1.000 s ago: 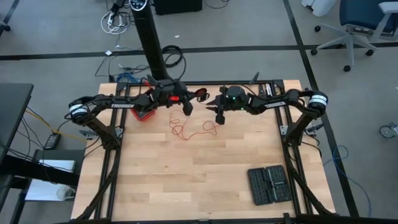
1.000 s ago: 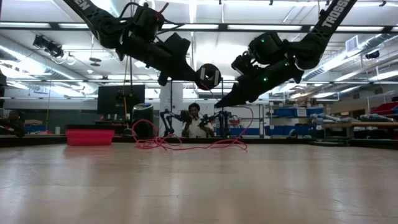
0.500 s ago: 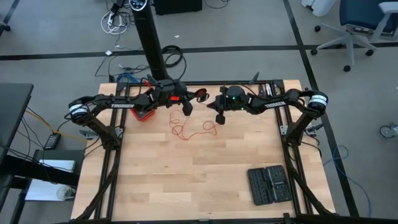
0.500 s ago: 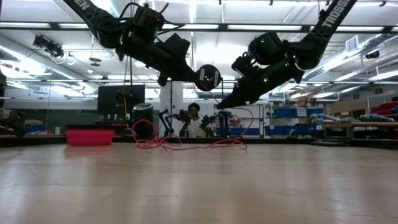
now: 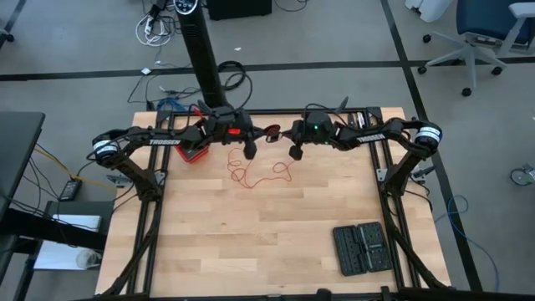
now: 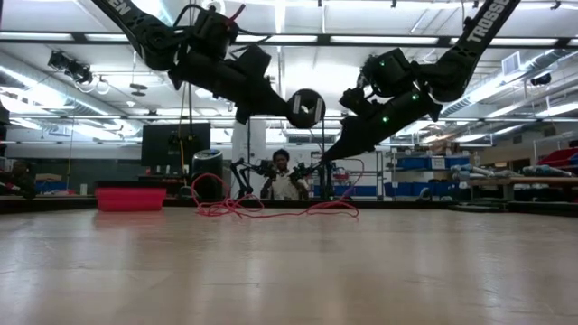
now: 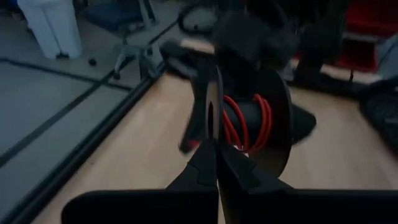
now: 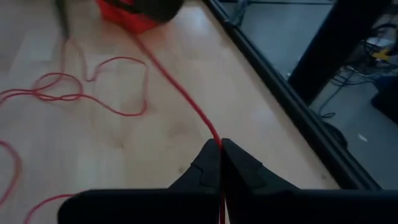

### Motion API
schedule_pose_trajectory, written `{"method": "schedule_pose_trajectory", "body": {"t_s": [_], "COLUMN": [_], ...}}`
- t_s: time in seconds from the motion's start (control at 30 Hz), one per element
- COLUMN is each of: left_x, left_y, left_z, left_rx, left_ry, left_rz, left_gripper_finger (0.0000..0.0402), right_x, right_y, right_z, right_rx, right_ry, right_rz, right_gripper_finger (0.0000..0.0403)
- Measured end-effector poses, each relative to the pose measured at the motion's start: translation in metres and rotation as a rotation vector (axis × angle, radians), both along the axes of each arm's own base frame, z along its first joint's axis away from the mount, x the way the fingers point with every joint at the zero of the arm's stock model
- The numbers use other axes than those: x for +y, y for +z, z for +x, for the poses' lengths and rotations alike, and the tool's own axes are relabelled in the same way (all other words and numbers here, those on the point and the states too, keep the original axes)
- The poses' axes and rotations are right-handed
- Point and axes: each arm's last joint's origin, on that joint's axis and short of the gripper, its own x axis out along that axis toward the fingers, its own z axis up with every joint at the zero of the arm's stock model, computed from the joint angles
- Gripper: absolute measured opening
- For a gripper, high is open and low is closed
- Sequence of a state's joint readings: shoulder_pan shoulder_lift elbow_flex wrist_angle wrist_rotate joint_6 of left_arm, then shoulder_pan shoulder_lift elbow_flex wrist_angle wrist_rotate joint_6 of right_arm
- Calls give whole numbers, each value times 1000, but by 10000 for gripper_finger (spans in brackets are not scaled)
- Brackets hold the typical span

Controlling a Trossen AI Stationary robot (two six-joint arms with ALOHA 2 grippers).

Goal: Coil cords
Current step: Coil the wire to the spool

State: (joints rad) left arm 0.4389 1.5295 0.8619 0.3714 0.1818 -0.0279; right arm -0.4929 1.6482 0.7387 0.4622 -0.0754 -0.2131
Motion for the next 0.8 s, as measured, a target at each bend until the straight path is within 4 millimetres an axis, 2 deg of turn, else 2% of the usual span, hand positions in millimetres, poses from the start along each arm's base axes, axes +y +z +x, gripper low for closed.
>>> {"method": "schedule_pose_trajectory", "body": {"t_s": [0.27,0.4,0.6,0.8], "left_x": [5,5,4,1], "left_y": [-15,-19,-21,-21], "left_z": [-9,-11,-11,-11], "left_rx": [173,222,234,262], "left_ry": [57,90,100,140], "left_rz": [-8,-19,-42,2], "left_gripper_finger": [1,1,1,1], "right_x": [-4,-2,14,36], "right_y": [2,7,19,24], "right_z": [-1,2,14,24], "right_rx": [-16,-76,-227,-259], "right_ry": [-6,24,164,253], "right_rz": [-15,-16,-6,-49], "right_gripper_finger": [3,14,35,52]}}
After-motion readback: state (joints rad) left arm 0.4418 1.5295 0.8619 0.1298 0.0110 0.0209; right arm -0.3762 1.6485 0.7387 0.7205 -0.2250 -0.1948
